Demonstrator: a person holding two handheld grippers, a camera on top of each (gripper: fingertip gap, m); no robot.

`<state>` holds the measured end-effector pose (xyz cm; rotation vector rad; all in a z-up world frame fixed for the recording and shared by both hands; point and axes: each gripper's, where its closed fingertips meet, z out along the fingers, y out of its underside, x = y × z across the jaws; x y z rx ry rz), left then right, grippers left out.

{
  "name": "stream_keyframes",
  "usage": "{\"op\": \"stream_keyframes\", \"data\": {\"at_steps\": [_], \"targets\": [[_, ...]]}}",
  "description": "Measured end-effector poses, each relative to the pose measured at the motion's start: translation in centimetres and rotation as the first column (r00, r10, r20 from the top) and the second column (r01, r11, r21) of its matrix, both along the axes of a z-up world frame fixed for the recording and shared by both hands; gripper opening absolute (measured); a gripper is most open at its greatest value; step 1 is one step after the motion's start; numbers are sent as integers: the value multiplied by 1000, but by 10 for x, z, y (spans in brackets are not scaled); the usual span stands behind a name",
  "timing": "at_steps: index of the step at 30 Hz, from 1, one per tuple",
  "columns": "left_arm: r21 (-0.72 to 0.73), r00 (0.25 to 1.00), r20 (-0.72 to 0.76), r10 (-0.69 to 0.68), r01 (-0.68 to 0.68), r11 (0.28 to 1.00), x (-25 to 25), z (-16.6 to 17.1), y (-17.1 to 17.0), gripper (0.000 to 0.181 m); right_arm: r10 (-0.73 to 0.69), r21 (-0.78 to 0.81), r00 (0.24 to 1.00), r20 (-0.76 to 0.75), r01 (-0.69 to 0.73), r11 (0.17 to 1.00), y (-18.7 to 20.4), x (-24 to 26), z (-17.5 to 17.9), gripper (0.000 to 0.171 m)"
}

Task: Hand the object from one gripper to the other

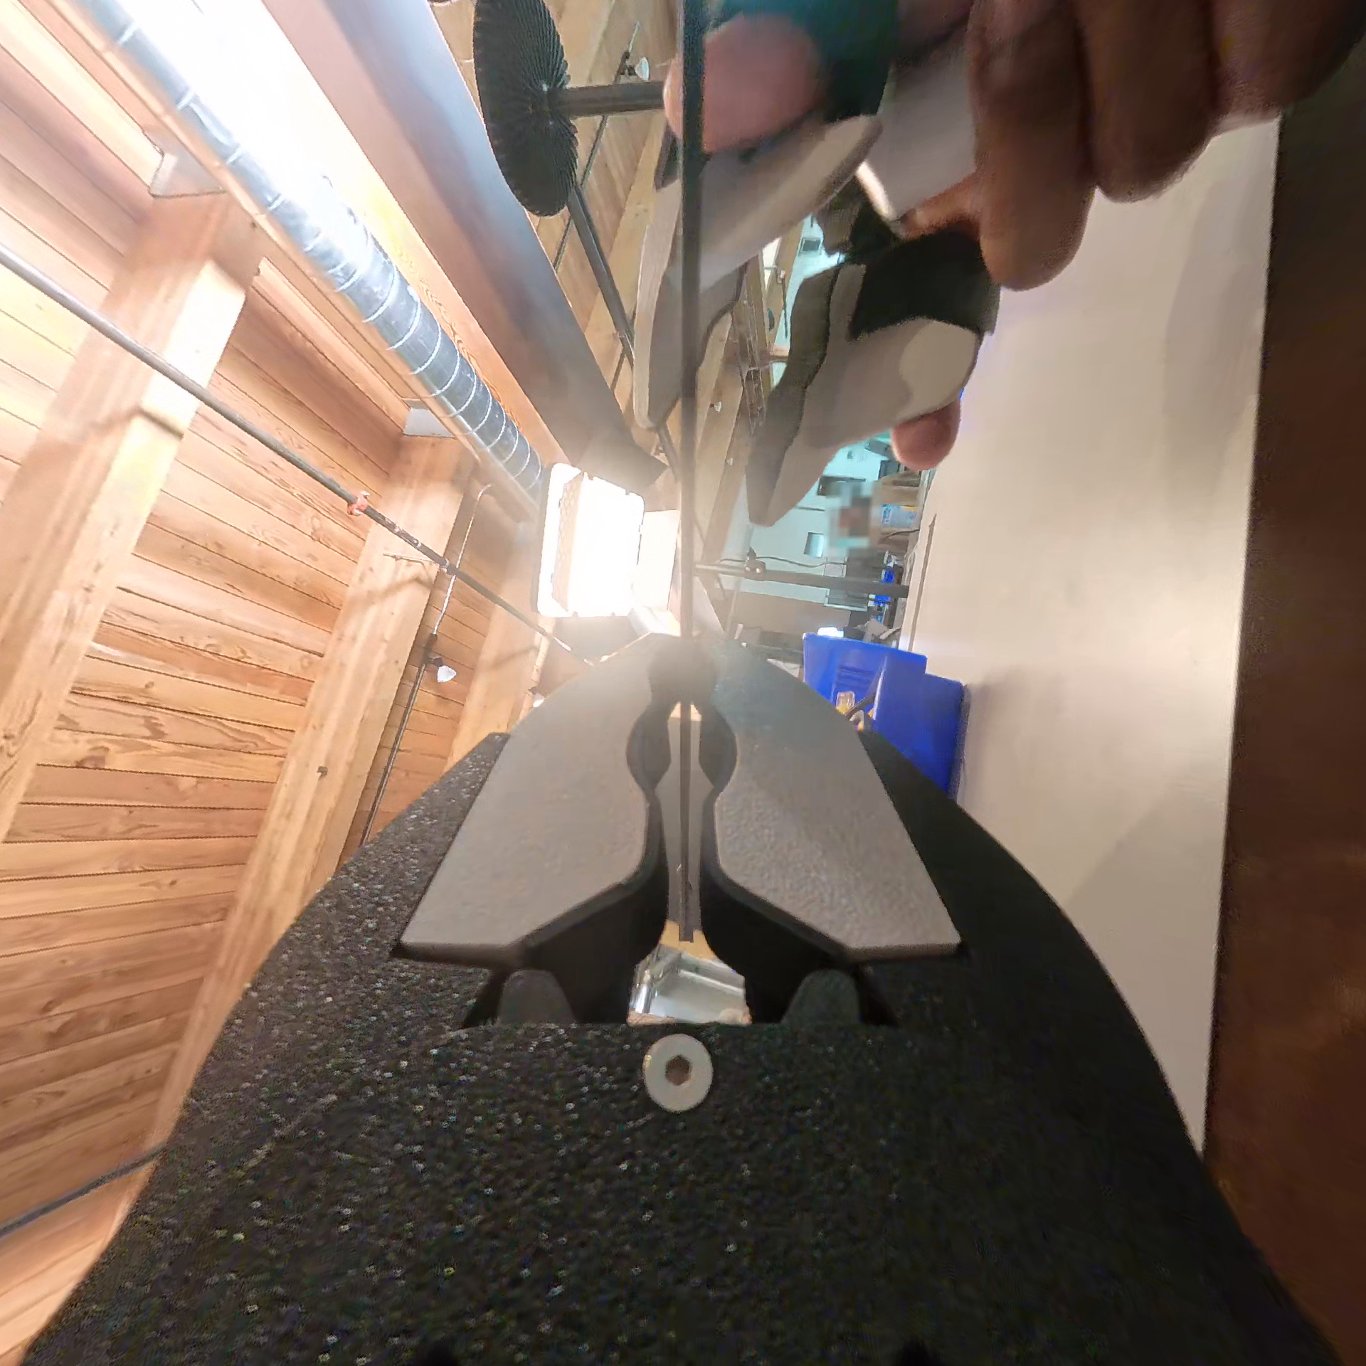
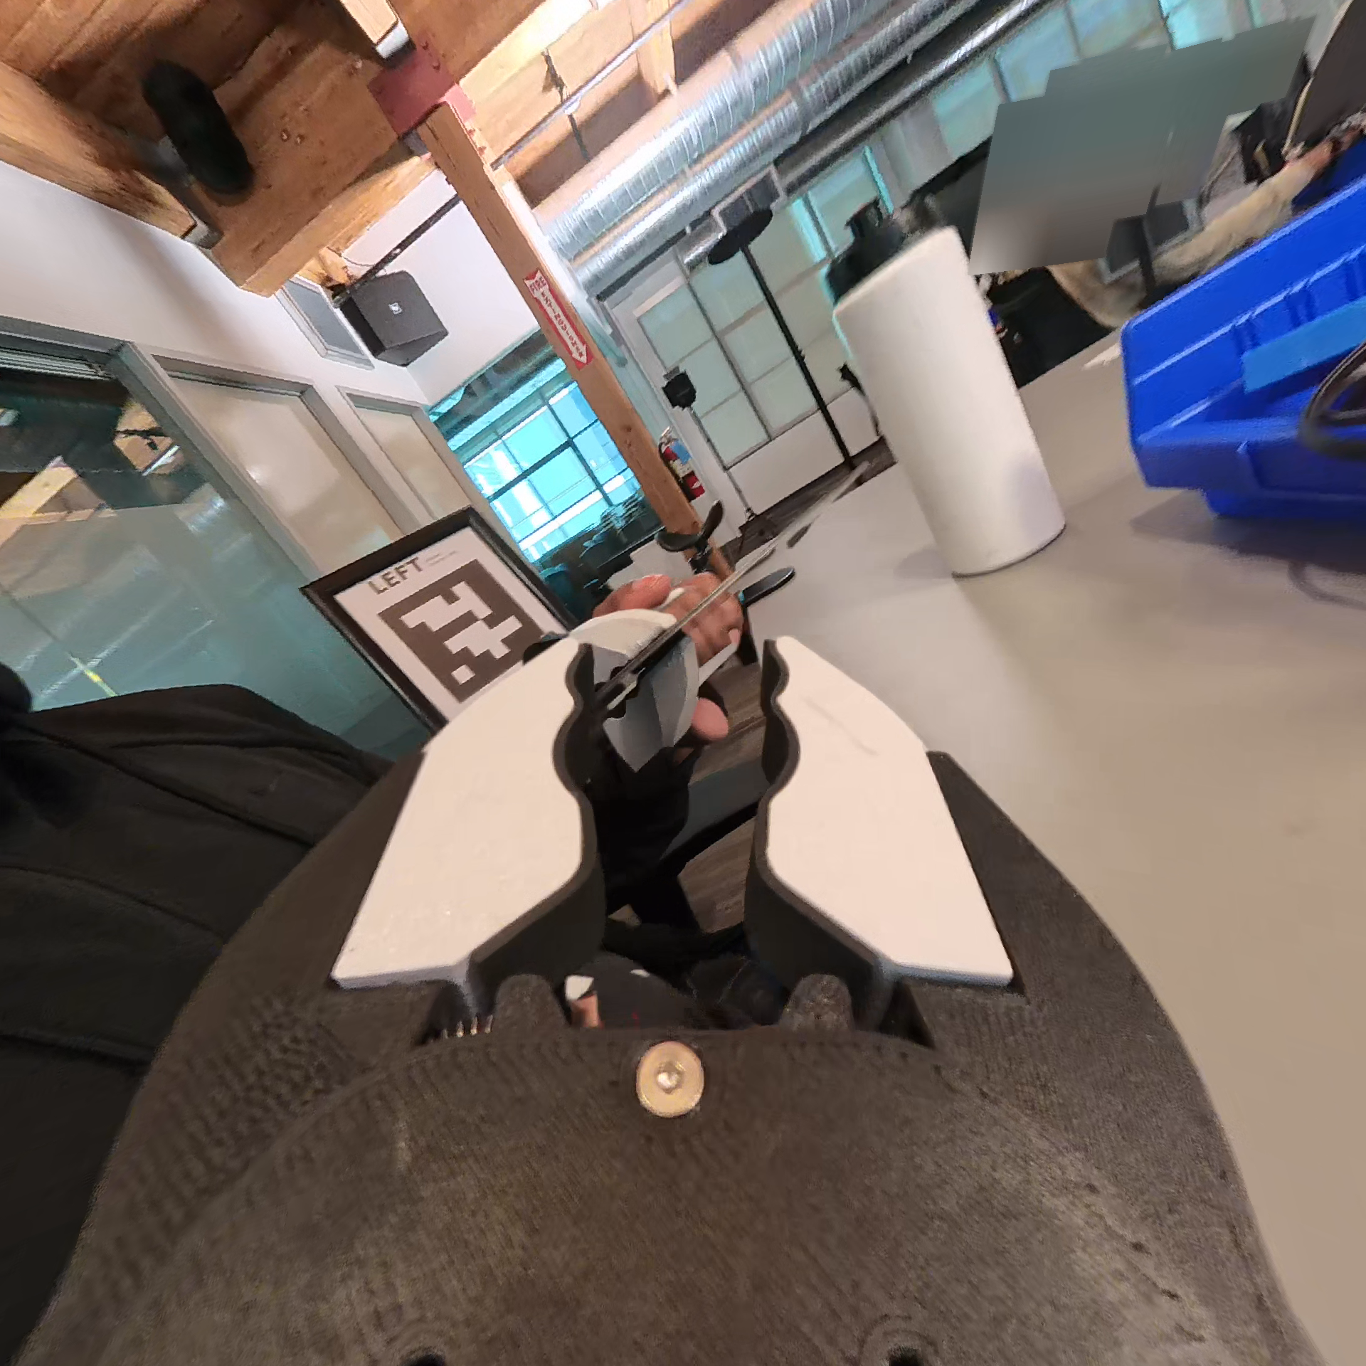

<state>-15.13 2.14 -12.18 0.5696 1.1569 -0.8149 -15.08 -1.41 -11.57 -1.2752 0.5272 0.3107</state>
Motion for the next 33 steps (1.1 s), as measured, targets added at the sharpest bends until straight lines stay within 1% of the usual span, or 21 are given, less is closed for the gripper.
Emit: {"op": "stream_keyframes", "data": {"at_steps": [4, 9, 10, 12, 13, 15, 18, 20, 22, 24, 25, 27, 29, 30, 31, 33], "targets": [[25, 999, 18, -28, 27, 999, -5, -5, -5, 2, 107, 16, 991, -76, -106, 994, 9, -10, -5, 46], [60, 998, 32, -52, 50, 997, -9, -13, -12, 2, 176, -38, 978, -109, -181, 983, 21, -19, -17, 44], [61, 998, 27, -54, 52, 997, -10, -14, -13, 2, 186, -53, 977, -106, -193, 980, 23, -22, -19, 39], [57, 999, -2, -54, 54, 997, -7, -15, -13, 4, 197, -88, 976, -90, -205, 975, 26, -25, -25, 17], [34, 998, -27, -59, 59, 998, -6, -14, -11, 8, 178, -112, 981, -77, -186, 976, 26, -23, -28, 12], [-15, 992, -106, -70, 69, 998, 1, -10, -7, 35, 148, -137, 989, -24, -150, 979, 25, -20, -29, 4], [-69, 974, -200, -104, 92, 993, 6, -7, 1, 49, 102, -163, 992, 70, -90, 982, 24, -18, -24, 3], [-104, 953, -268, -142, 118, 987, 8, -5, 6, 54, 58, -171, 992, 116, -38, 985, 20, -15, -20, 4], [-126, 927, -333, -174, 139, 982, 10, -5, 13, 54, 15, -164, 990, 138, 8, 986, 12, -10, -15, 3], [-204, 866, -427, -262, 190, 960, 9, 0, 20, 52, -44, -190, 984, 172, 77, 979, 5, -2, -15, 2], [-262, 812, -490, -316, 208, 942, 9, 4, 22, 52, -58, -202, 982, 181, 95, 975, 2, 0, -16, 2], [-386, 662, -619, -424, 213, 897, 13, 9, 26, 54, -63, -213, 977, 205, 108, 971, 0, -1, -15, 2], [-480, 514, -691, -508, 198, 854, 14, 12, 28, 57, -61, -260, 973, 225, 120, 958, 1, -1, -20, 2], [-510, 456, -711, -535, 190, 839, 14, 14, 29, 58, -58, -290, 968, 242, 130, 948, 2, -2, -23, 2], [-529, 414, -722, -555, 187, 828, 13, 16, 30, 59, -51, -320, 965, 258, 135, 938, 4, -3, -26, 2], [-554, 370, -727, -578, 179, 813, 12, 20, 33, 61, -27, -369, 962, 272, 130, 920, 6, -7, -32, 5]]}}
